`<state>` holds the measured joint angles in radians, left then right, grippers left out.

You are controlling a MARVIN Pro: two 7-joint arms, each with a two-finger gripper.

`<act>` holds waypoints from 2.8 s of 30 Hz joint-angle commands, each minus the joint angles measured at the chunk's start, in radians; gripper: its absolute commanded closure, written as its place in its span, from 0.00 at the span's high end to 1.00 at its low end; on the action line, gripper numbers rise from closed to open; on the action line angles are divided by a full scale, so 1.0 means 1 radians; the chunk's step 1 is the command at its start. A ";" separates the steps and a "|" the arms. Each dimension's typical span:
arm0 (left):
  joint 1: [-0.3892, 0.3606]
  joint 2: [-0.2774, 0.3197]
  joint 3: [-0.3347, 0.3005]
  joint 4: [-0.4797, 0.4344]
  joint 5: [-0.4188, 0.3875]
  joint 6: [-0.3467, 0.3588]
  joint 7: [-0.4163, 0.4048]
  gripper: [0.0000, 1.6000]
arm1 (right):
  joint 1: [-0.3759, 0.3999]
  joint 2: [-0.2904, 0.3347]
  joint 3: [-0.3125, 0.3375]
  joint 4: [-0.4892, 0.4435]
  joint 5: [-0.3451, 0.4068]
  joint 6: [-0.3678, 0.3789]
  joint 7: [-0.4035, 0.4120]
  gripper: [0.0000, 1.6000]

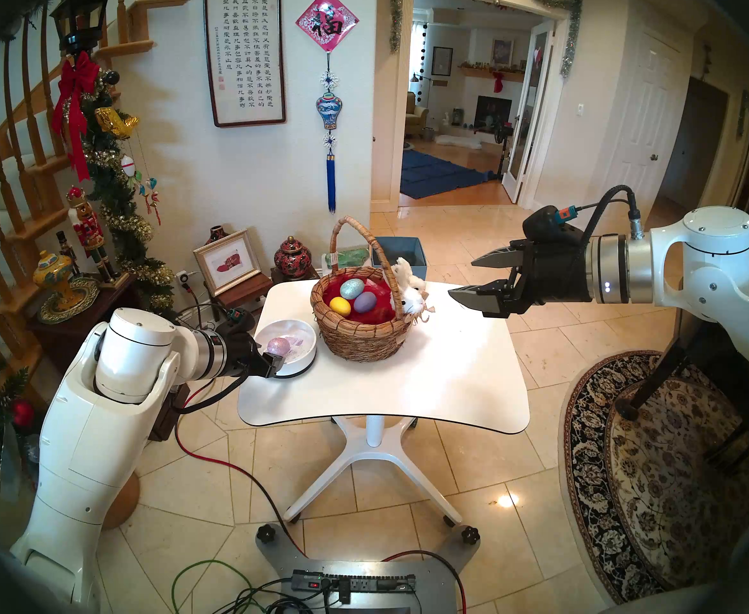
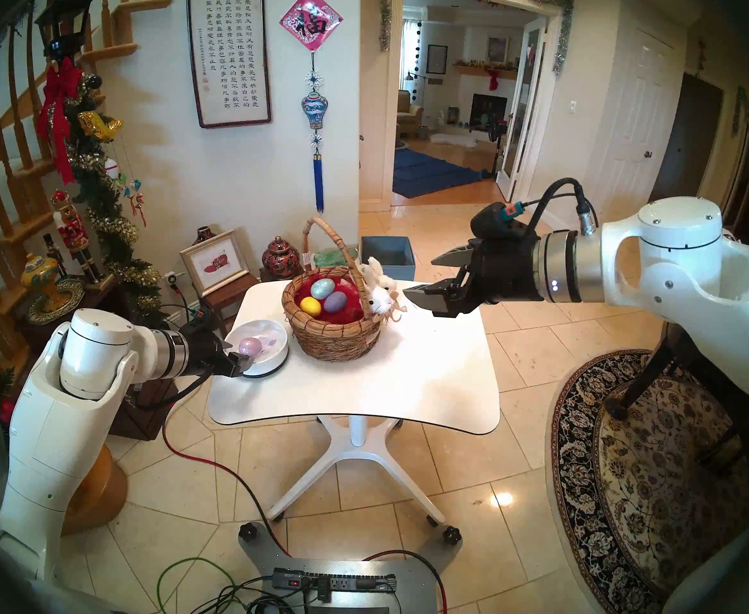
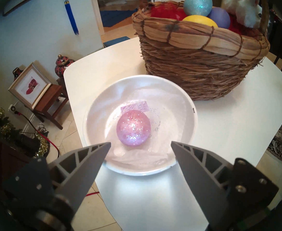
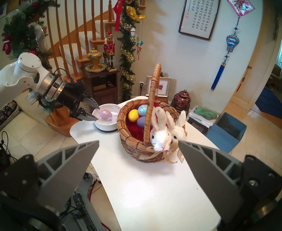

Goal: Put easter egg into basket

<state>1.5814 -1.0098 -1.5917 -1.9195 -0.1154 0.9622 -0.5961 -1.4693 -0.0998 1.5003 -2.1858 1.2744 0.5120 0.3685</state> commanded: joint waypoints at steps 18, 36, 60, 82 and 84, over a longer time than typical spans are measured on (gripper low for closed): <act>-0.088 0.022 0.068 0.053 -0.079 -0.002 0.061 0.90 | 0.005 0.000 0.011 0.003 -0.002 -0.002 0.001 1.00; -0.115 0.057 0.120 0.079 -0.161 -0.002 0.137 0.53 | 0.005 0.000 0.011 0.003 -0.002 -0.002 0.002 1.00; -0.083 0.087 0.041 -0.113 -0.271 -0.002 0.239 0.33 | 0.006 0.000 0.010 0.002 -0.002 -0.002 0.001 1.00; -0.304 0.022 0.206 -0.126 -0.342 -0.002 0.273 0.33 | 0.006 0.000 0.010 0.002 -0.002 -0.002 0.001 1.00; -0.314 0.014 0.221 -0.116 -0.354 -0.002 0.272 0.33 | 0.006 0.000 0.010 0.002 -0.002 -0.002 0.001 1.00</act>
<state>1.3595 -0.9689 -1.4163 -2.0497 -0.4393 0.9627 -0.3241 -1.4692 -0.0998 1.4999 -2.1858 1.2745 0.5120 0.3684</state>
